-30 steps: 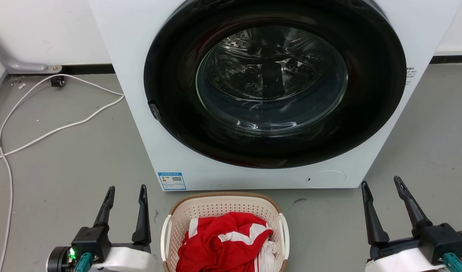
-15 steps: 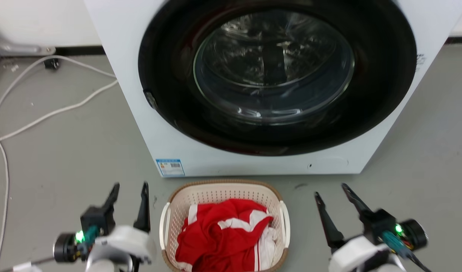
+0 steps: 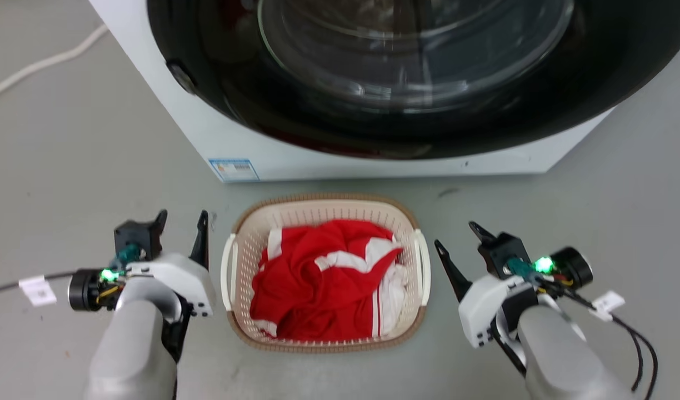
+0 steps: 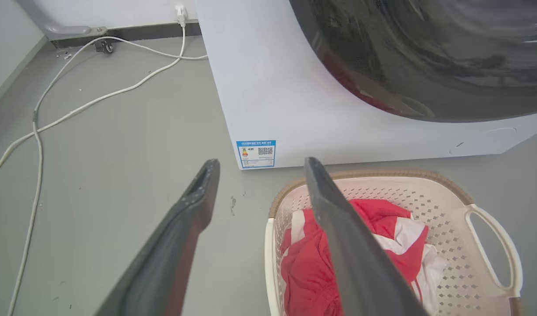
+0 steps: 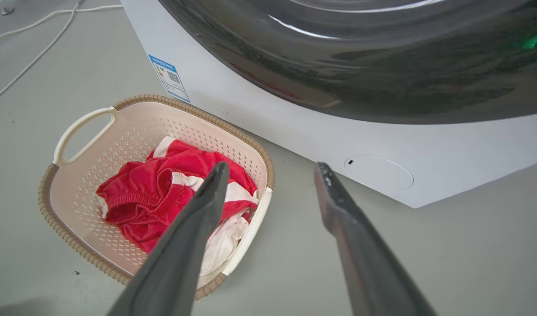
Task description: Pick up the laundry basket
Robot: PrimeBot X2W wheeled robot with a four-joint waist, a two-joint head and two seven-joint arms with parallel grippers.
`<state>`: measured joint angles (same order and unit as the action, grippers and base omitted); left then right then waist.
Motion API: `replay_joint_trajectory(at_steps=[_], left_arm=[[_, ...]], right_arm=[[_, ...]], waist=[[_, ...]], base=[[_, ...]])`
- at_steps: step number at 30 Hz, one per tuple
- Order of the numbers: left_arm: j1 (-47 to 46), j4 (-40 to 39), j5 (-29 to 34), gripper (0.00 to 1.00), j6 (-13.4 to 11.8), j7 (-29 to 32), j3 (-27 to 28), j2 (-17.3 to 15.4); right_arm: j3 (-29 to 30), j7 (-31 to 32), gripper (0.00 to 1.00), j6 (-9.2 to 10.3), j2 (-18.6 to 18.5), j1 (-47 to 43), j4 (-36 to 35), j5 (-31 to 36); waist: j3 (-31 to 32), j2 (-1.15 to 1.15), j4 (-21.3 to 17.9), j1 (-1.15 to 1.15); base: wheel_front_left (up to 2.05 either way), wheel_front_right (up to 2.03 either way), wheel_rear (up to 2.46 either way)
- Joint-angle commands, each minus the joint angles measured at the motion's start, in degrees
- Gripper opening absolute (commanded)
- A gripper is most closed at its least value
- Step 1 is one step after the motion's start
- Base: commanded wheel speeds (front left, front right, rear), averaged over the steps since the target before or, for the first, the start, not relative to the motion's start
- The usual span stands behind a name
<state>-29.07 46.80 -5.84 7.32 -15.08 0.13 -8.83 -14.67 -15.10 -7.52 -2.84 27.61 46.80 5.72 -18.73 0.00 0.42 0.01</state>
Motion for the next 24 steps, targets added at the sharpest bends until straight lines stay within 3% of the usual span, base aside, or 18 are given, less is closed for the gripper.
replay_joint_trajectory(at_steps=[1,12,24], left_arm=[[-2.2,2.7,-0.1,1.00,0.1,-0.1,-0.7,-0.5],[-14.8,17.4,-5.6,1.00,0.1,1.5,-9.2,-1.9],[-22.3,22.9,-12.5,1.00,0.2,5.6,-16.1,-3.4]], right_arm=[[-0.9,-0.1,1.00,0.06,-0.1,2.6,2.0,0.1],[-8.5,0.5,1.00,0.06,-0.1,14.7,15.5,-3.7],[-14.3,3.5,1.00,0.06,-0.1,22.4,21.1,-9.6]], waist=[[-4.4,0.00,-0.3,-0.01],[-13.5,0.00,0.6,-0.01],[-22.3,0.00,1.3,-0.01]], base=[[0.00,0.00,0.00],[0.00,0.00,0.00],[0.00,0.00,0.00]])
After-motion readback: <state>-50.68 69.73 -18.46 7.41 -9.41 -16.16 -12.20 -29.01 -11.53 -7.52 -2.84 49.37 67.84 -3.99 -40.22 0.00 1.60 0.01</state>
